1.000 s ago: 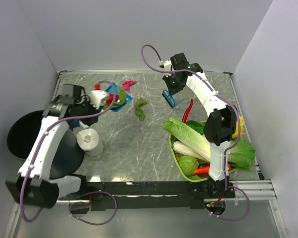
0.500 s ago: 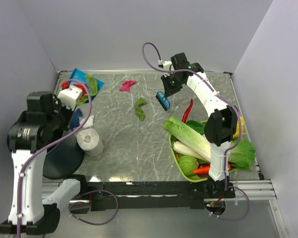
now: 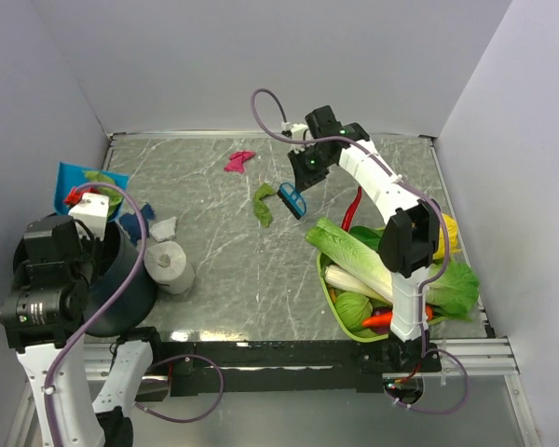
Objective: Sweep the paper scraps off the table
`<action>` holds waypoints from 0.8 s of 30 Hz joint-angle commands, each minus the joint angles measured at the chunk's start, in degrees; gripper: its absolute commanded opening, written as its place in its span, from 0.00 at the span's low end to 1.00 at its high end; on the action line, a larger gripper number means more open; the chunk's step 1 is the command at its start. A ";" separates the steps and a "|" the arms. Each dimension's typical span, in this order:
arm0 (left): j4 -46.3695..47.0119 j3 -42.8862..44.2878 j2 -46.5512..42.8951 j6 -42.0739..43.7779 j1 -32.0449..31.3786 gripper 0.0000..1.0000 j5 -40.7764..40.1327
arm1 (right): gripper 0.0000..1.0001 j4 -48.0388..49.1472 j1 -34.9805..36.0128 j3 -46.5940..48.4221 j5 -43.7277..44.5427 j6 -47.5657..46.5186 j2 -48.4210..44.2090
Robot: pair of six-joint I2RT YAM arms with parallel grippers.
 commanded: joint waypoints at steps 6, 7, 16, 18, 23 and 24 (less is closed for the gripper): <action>-1.47 -6.10 -3.90 -0.88 4.33 0.01 -13.80 | 0.00 -1.61 2.56 1.12 -0.03 -0.39 -0.95; -1.48 -6.10 -3.64 -0.79 5.11 0.01 -14.60 | 0.00 -1.79 2.65 0.85 -0.29 -0.48 -0.95; -1.65 -4.08 -3.80 1.92 7.41 0.01 -21.90 | 0.00 -2.67 2.73 1.46 -1.08 -1.01 -0.16; -1.56 -4.69 -4.16 5.35 7.58 0.01 -24.44 | 0.00 -2.93 2.65 2.42 -1.35 -1.01 0.36; -1.56 -5.66 -5.74 14.91 7.76 0.01 -29.01 | 0.00 -3.29 2.65 3.84 -1.78 -1.10 1.25; -1.56 -5.75 -5.92 16.51 7.93 0.01 -29.55 | 0.00 -3.29 2.56 3.84 -1.87 -1.10 1.16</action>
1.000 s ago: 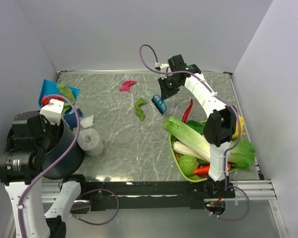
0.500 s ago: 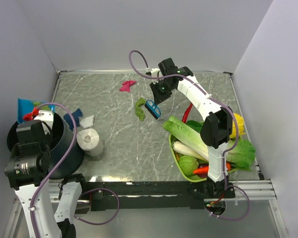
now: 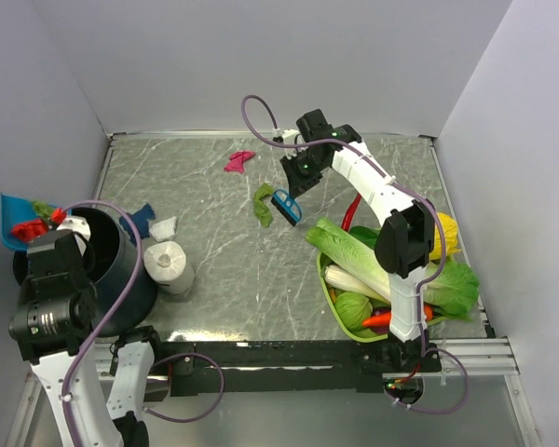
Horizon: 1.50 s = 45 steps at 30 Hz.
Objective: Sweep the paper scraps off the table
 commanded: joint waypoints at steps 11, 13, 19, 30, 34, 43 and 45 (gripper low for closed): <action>-0.05 -2.02 -2.08 32.36 2.83 0.01 -9.50 | 0.00 -0.38 -0.02 3.59 -2.67 0.31 -0.05; -0.05 -1.32 -0.59 34.66 3.88 0.01 -10.38 | 0.00 -0.46 0.07 4.12 -3.71 0.22 -0.22; 0.12 4.21 3.37 41.43 4.59 0.01 -12.84 | 0.00 0.06 0.33 5.62 -5.83 0.74 -0.66; 0.21 8.44 4.61 46.97 4.59 0.01 -14.77 | 0.00 7.08 2.35 9.14 -10.83 6.10 -1.80; 0.12 11.68 6.44 43.83 4.59 0.01 -15.48 | 0.00 18.31 5.15 8.69 -17.14 17.58 -0.32; 8.46 26.97 14.62 35.20 4.59 0.01 -16.63 | 0.00 41.44 11.57 18.43 -20.68 41.25 16.71; 11.45 27.51 14.45 34.67 4.68 0.01 -15.84 | 0.00 46.63 13.07 19.15 -21.39 45.98 19.02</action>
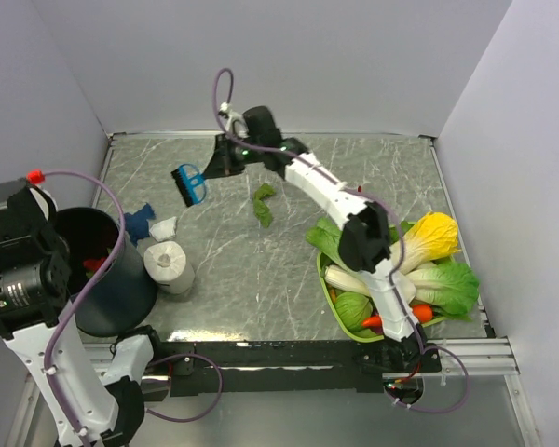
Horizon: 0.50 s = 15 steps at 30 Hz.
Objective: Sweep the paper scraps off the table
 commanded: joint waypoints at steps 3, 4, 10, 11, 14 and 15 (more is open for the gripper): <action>7.90 2.16 -0.68 -5.11 0.28 0.01 0.63 | 0.00 20.27 3.24 3.92 -2.64 20.03 9.68; 7.46 1.11 -0.77 -5.99 0.20 0.01 0.98 | 0.00 21.34 3.51 4.88 -2.11 21.53 11.78; 0.44 0.39 0.55 -10.74 0.28 0.01 2.22 | 0.00 27.32 6.06 7.61 3.77 27.17 18.29; -0.18 0.31 0.99 -11.26 0.20 0.01 2.30 | 0.00 27.33 6.32 7.79 4.56 27.52 18.91; -2.47 -0.48 1.69 -13.20 0.28 0.01 2.30 | 0.00 29.96 7.37 10.07 8.43 28.49 21.55; -2.91 -0.66 2.22 -13.99 0.28 0.01 1.96 | 0.00 30.14 7.55 10.51 9.40 28.67 22.17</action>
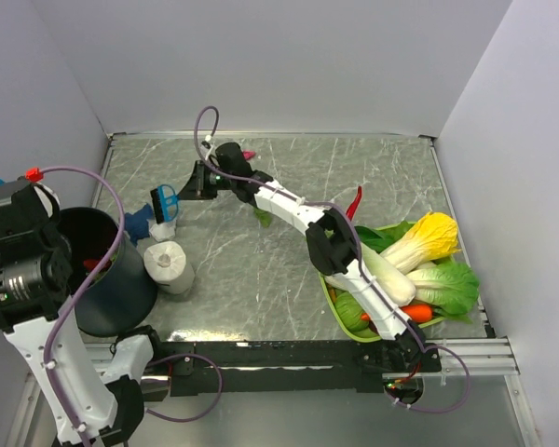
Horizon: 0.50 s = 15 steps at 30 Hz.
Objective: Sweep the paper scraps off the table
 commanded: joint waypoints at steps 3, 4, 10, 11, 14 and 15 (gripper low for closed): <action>-3.11 -0.44 2.94 -5.84 0.20 0.01 -0.85 | 0.00 7.41 2.48 5.97 9.20 4.01 3.16; -3.11 -0.01 3.21 -5.85 0.20 0.01 -1.37 | 0.00 6.45 2.75 5.97 10.43 3.93 3.34; -3.11 2.63 6.11 -5.85 0.20 0.01 -3.22 | 0.00 3.10 3.63 4.13 10.53 4.98 3.51; -3.11 2.81 6.55 -5.76 0.20 0.01 -3.66 | 0.00 2.75 3.98 4.13 10.09 4.72 3.69; -2.94 3.51 6.99 -4.88 0.20 0.01 -3.92 | 0.00 0.47 4.16 4.04 9.74 2.97 3.95; -2.59 3.51 6.99 -4.18 0.28 0.01 -3.84 | 0.00 -0.58 3.98 3.43 10.00 2.52 3.52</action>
